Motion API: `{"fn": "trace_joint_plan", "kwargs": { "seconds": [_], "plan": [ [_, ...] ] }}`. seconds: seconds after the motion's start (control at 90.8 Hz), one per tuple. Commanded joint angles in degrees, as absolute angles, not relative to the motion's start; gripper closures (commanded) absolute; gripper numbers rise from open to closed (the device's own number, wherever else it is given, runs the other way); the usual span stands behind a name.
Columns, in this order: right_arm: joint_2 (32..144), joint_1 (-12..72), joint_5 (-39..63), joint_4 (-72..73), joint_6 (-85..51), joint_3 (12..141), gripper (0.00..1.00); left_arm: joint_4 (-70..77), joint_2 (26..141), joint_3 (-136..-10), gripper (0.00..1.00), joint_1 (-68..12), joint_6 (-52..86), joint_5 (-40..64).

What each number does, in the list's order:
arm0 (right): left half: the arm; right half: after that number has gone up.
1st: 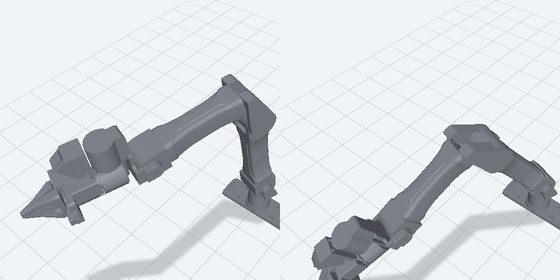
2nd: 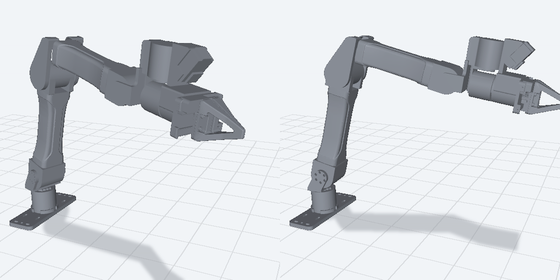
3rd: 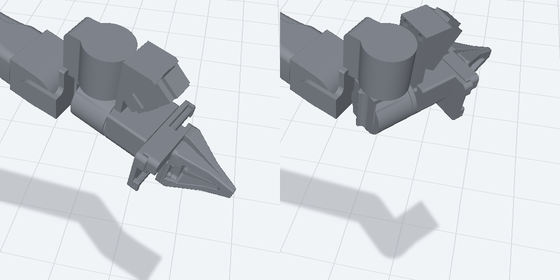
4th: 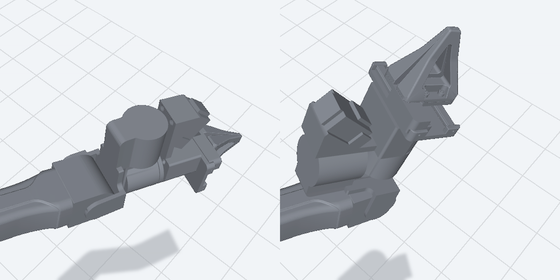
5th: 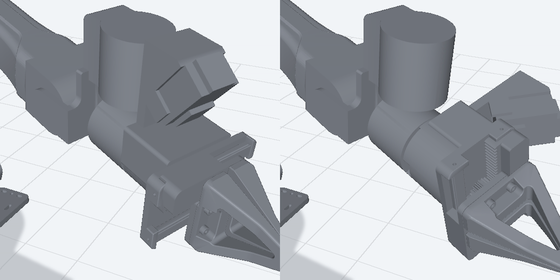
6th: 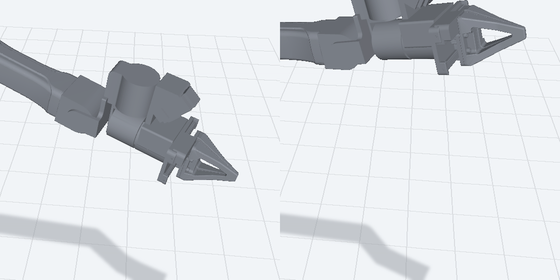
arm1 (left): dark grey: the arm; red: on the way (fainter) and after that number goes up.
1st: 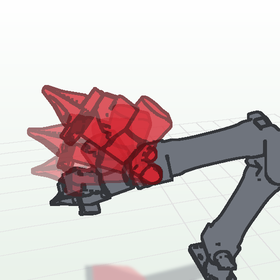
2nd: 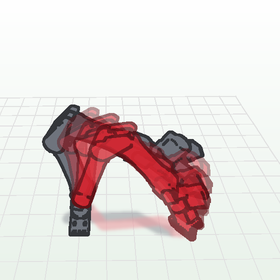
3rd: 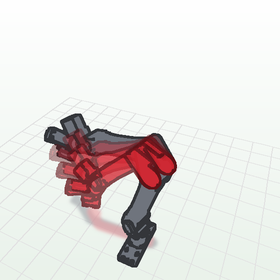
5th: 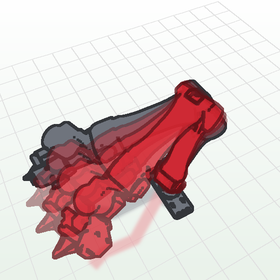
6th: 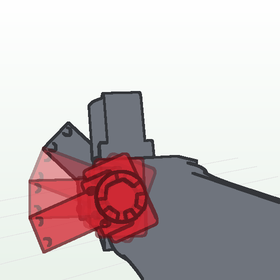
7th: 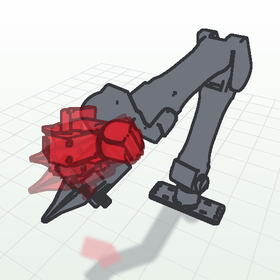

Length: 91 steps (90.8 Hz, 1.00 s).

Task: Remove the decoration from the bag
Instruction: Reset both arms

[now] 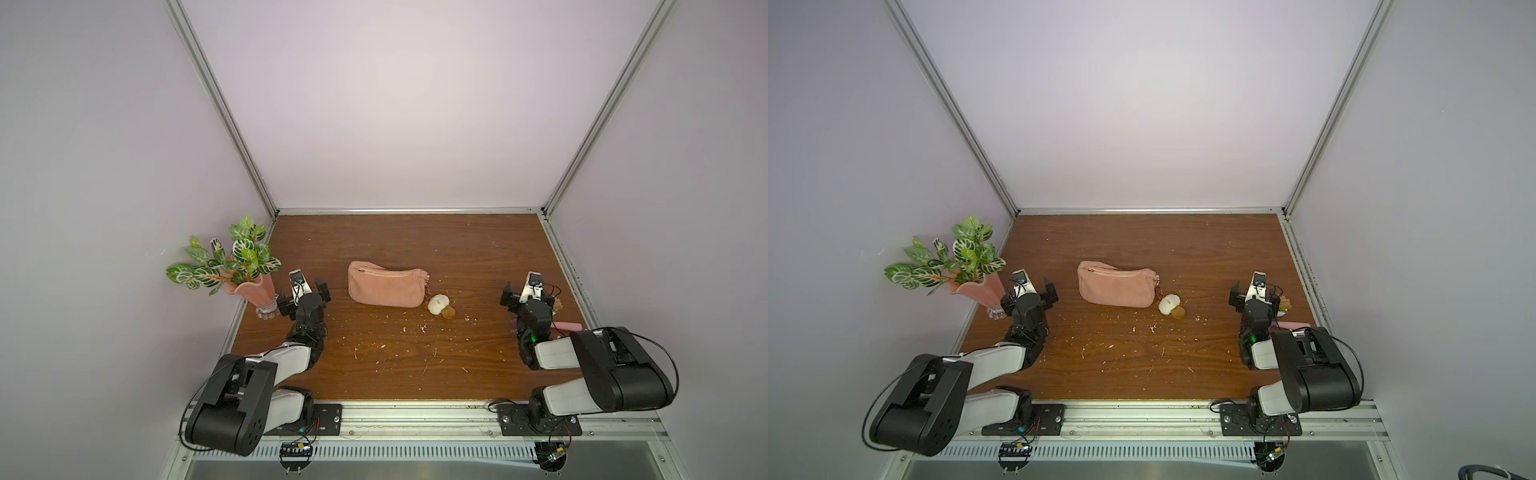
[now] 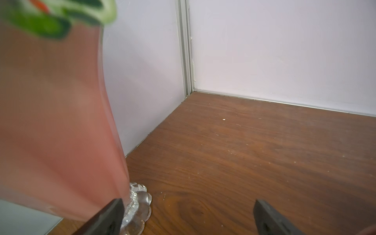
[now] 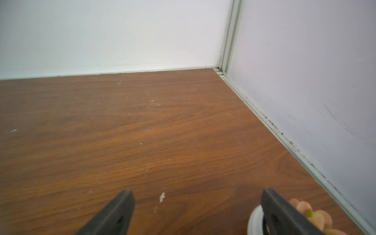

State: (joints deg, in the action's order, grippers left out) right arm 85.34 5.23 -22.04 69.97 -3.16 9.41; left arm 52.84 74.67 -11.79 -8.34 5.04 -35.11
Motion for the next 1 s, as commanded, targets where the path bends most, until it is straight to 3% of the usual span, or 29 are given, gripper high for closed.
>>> {"fn": "trace_joint_plan", "kwargs": {
  "seconds": [0.0,0.044,0.352,0.991],
  "plan": [
    [88.6,5.2,-15.8,80.8,-0.2,9.6,0.0,64.5,78.9,-12.7,0.01,-6.3,3.4,-27.6],
    [86.5,5.1,-15.4,74.7,-0.6,11.3,0.0,65.2,80.9,-13.7,0.01,-5.9,3.0,-24.9],
    [88.3,5.0,-16.3,77.8,-0.9,11.2,0.0,66.9,86.1,-14.7,0.0,-2.5,3.3,-14.2],
    [88.4,5.0,-16.3,77.4,-0.9,11.4,0.0,67.1,85.6,-14.3,0.01,-2.3,3.3,-13.6]
  ]
}}
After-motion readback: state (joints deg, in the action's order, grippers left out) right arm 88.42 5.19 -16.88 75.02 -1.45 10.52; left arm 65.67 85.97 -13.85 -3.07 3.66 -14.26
